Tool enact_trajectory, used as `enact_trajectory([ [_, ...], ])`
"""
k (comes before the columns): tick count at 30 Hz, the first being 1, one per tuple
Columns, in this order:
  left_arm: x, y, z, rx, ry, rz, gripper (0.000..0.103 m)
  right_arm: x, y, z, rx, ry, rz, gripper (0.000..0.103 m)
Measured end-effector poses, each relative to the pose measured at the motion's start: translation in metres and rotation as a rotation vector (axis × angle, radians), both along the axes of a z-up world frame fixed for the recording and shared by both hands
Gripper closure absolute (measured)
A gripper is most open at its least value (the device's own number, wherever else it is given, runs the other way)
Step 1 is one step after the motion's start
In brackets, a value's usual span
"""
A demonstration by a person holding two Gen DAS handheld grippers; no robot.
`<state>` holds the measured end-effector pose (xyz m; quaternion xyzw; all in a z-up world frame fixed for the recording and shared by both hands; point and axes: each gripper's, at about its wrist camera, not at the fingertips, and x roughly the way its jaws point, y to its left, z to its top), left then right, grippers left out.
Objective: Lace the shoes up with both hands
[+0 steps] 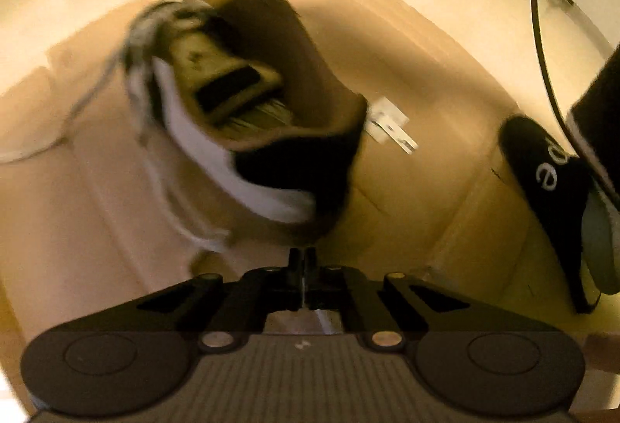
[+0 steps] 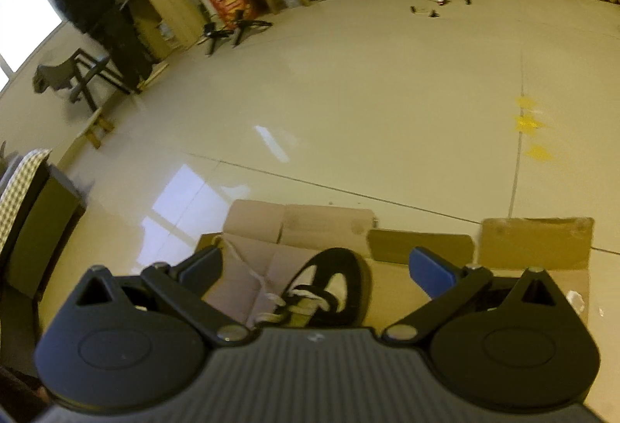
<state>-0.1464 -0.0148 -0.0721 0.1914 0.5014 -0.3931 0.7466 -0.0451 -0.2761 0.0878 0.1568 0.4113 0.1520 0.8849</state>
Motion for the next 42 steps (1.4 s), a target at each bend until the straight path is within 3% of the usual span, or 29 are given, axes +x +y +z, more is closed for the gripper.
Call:
enact_trajectory([
  [6,0.024,0.035,0.033,0.004,-0.079,0.091,0.103,0.001,-0.005,-0.001,0.002,0.005,-0.025,0.000],
  [11,0.029,0.031,0.036,-0.026,0.013,0.078,0.097,0.004,-0.001,-0.001,0.001,0.000,-0.027,0.000],
  [13,0.016,0.017,0.027,-0.016,0.038,0.025,0.091,0.004,0.000,0.000,0.003,-0.007,-0.026,0.000],
  [15,0.005,0.005,0.020,0.003,0.051,-0.020,0.070,0.003,0.001,0.000,0.005,-0.005,-0.026,0.000],
  [16,0.001,0.001,0.018,0.002,0.053,-0.037,0.069,0.003,0.001,-0.001,0.006,-0.002,-0.026,0.000],
  [20,-0.009,-0.011,0.014,-0.014,0.048,-0.094,0.069,0.001,-0.001,-0.004,0.012,0.005,-0.027,0.000],
  [22,-0.012,-0.018,0.008,0.018,0.038,-0.121,0.069,0.001,-0.002,-0.004,0.012,0.004,-0.026,0.000],
  [25,-0.017,-0.027,-0.002,0.064,0.015,-0.140,0.077,-0.001,-0.005,-0.002,0.018,0.000,-0.032,0.000],
  [27,-0.024,-0.030,-0.008,0.092,-0.035,-0.171,0.096,-0.001,-0.008,-0.002,0.023,0.000,-0.041,0.000],
  [28,-0.030,-0.031,-0.010,0.108,-0.073,-0.209,0.100,-0.002,-0.009,-0.002,0.025,0.001,-0.046,0.000],
  [31,-0.045,-0.032,-0.010,0.133,-0.137,-0.299,0.102,-0.002,-0.013,-0.003,0.029,0.004,-0.060,0.000],
  [42,-0.031,-0.003,0.019,0.154,-0.190,-0.234,0.103,-0.002,-0.014,-0.006,0.021,0.018,-0.076,0.000],
])
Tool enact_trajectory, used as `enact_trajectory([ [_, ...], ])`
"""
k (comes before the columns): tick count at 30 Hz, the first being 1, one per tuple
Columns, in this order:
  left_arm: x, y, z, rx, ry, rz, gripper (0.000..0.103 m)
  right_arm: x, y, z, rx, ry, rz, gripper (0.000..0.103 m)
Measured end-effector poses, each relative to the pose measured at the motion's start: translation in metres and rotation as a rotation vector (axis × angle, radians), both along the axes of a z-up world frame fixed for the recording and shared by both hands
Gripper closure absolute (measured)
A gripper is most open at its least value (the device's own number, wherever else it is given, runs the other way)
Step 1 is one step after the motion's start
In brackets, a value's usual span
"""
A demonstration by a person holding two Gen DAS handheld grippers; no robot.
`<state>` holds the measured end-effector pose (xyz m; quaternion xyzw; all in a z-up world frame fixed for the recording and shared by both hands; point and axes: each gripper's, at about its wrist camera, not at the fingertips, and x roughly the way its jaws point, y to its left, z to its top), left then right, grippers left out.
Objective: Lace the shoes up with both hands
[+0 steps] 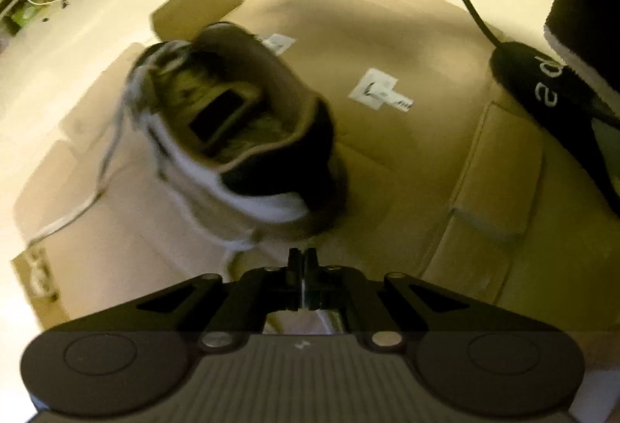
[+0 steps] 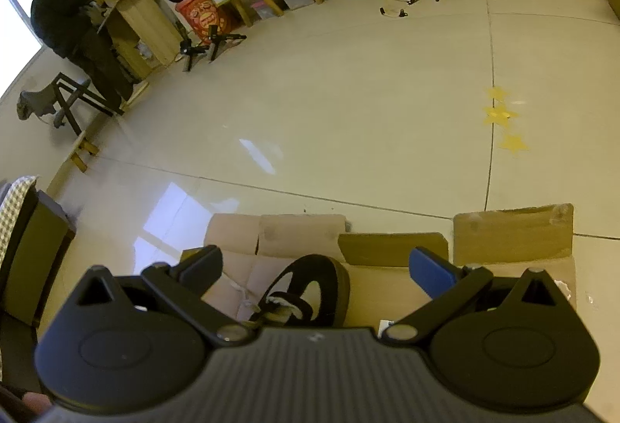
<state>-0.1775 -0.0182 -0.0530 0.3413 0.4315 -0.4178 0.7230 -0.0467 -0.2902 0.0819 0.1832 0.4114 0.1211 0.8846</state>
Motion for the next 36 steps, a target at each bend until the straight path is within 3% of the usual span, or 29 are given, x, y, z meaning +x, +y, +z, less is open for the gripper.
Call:
enact_trajectory([
  [10,0.018,0.031,0.021,0.035,-0.079,0.090,0.103,0.002,0.014,-0.006,-0.001,0.018,0.050,0.000],
  [14,0.044,0.043,0.016,0.061,-0.135,0.170,0.103,0.004,0.016,-0.009,0.008,0.031,0.047,0.000],
  [17,0.072,0.051,0.003,0.080,-0.112,0.249,0.101,0.006,0.019,-0.011,0.011,0.037,0.052,0.000],
  [22,0.094,0.056,-0.013,0.087,-0.051,0.307,0.086,0.008,0.023,-0.015,0.011,0.043,0.062,0.000],
  [23,0.095,0.056,-0.016,0.090,-0.050,0.309,0.073,0.008,0.023,-0.015,0.011,0.045,0.061,0.000],
  [24,0.096,0.055,-0.017,0.089,-0.052,0.310,0.070,0.009,0.023,-0.016,0.012,0.047,0.060,0.000],
  [32,0.108,0.052,-0.020,0.037,-0.038,0.320,0.070,0.006,0.023,-0.021,0.009,0.056,0.067,0.000],
  [34,0.111,0.054,-0.020,0.018,-0.026,0.328,0.077,0.006,0.022,-0.022,0.008,0.059,0.068,0.000],
  [36,0.112,0.057,-0.020,-0.023,0.007,0.328,0.099,0.005,0.020,-0.022,0.009,0.061,0.064,0.000],
])
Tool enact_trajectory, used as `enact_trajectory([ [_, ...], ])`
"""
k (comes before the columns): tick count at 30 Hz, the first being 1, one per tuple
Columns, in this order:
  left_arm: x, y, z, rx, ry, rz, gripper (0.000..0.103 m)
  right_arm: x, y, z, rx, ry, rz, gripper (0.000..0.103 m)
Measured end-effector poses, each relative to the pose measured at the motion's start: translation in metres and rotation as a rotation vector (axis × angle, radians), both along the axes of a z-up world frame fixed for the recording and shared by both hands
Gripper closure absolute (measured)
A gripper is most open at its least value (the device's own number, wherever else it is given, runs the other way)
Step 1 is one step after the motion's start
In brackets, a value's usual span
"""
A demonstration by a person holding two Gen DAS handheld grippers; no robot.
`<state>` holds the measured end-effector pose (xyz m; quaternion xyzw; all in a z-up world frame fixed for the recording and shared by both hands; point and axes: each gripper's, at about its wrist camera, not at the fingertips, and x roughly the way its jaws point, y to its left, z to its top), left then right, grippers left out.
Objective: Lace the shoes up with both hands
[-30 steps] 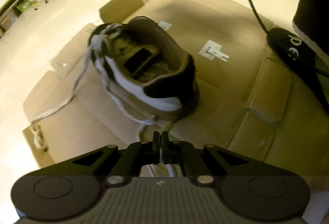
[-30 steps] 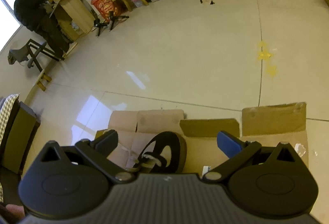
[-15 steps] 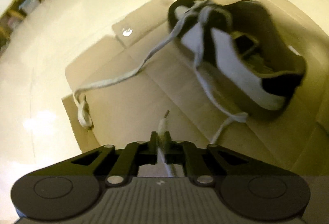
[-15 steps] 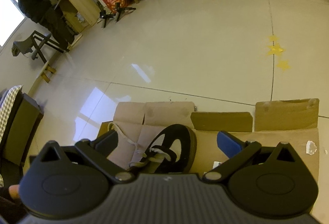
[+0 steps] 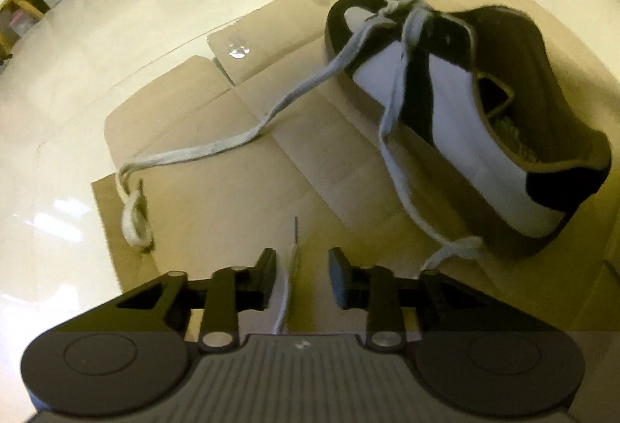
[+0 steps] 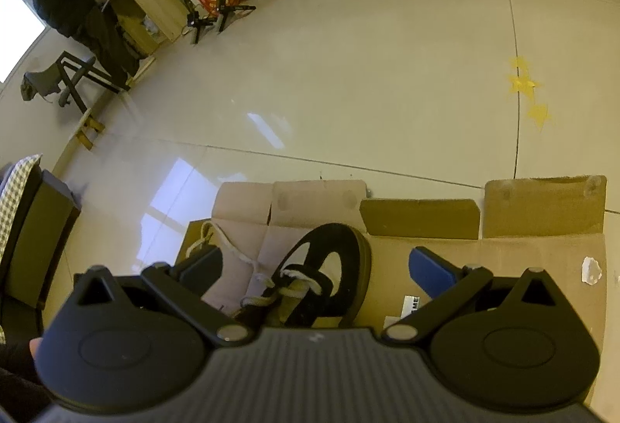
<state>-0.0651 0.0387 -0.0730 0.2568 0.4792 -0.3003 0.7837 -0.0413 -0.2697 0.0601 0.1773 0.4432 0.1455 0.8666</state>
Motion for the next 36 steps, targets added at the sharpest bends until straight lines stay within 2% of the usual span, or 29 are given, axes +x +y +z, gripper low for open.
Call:
enact_trajectory([
  [9,-0.003,0.003,0.003,-0.027,-0.001,0.025,0.102,-0.005,-0.005,-0.008,-0.006,0.015,-0.002,0.000],
  [14,0.001,-0.006,0.032,-0.047,-0.056,-0.008,0.102,-0.008,0.000,-0.022,-0.031,0.043,0.020,0.000],
  [22,0.008,-0.038,0.079,-0.097,-0.097,-0.107,0.102,-0.017,0.055,-0.051,-0.234,0.009,0.185,0.002],
  [27,0.018,-0.063,0.099,-0.150,-0.085,-0.151,0.102,-0.016,0.097,-0.062,-0.344,-0.038,0.314,0.024],
  [31,0.019,-0.078,0.103,-0.197,-0.066,-0.165,0.102,-0.012,0.108,-0.067,-0.411,-0.046,0.337,0.036],
  [33,0.021,-0.086,0.100,-0.213,-0.051,-0.163,0.102,-0.011,0.109,-0.071,-0.443,-0.039,0.340,0.055],
  [36,0.020,-0.096,0.101,-0.223,-0.033,-0.176,0.102,-0.009,0.105,-0.075,-0.445,-0.019,0.329,0.058],
])
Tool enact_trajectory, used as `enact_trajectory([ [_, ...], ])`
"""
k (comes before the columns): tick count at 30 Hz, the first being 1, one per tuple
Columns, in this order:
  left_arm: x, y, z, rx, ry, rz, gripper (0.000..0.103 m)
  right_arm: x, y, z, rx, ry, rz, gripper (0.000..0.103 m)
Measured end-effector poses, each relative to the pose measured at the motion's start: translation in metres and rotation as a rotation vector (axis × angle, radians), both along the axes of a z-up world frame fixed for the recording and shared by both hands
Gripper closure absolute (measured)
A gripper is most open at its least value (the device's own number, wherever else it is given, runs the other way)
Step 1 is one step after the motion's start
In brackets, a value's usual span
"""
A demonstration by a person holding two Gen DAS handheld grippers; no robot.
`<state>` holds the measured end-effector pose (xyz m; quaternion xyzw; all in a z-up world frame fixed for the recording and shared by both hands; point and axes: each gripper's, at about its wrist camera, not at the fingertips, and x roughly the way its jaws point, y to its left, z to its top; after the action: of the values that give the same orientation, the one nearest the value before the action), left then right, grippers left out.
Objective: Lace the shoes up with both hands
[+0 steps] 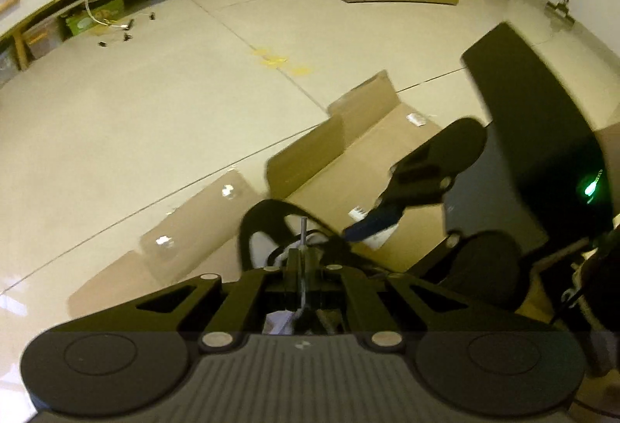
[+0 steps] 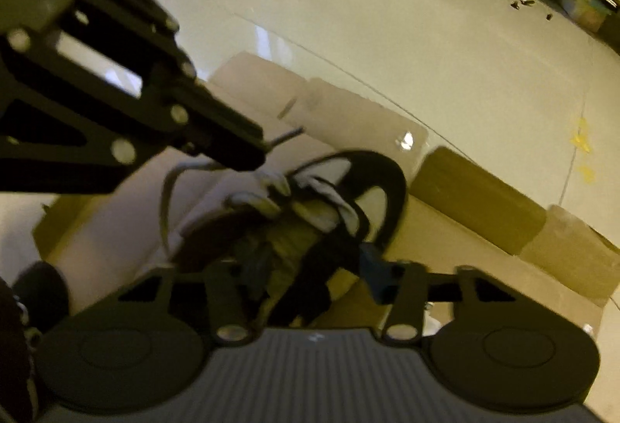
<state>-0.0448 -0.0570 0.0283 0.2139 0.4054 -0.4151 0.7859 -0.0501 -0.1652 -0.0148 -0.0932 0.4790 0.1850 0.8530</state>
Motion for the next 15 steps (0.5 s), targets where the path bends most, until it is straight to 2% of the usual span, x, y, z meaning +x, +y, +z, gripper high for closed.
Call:
enact_trajectory([
  [7,-0.006,-0.016,-0.008,0.030,0.039,-0.040,0.102,0.002,-0.010,-0.002,0.012,0.003,-0.032,0.058],
  [15,-0.005,-0.021,-0.022,0.037,0.070,-0.042,0.102,0.002,-0.023,-0.007,0.025,0.030,-0.067,0.051],
])
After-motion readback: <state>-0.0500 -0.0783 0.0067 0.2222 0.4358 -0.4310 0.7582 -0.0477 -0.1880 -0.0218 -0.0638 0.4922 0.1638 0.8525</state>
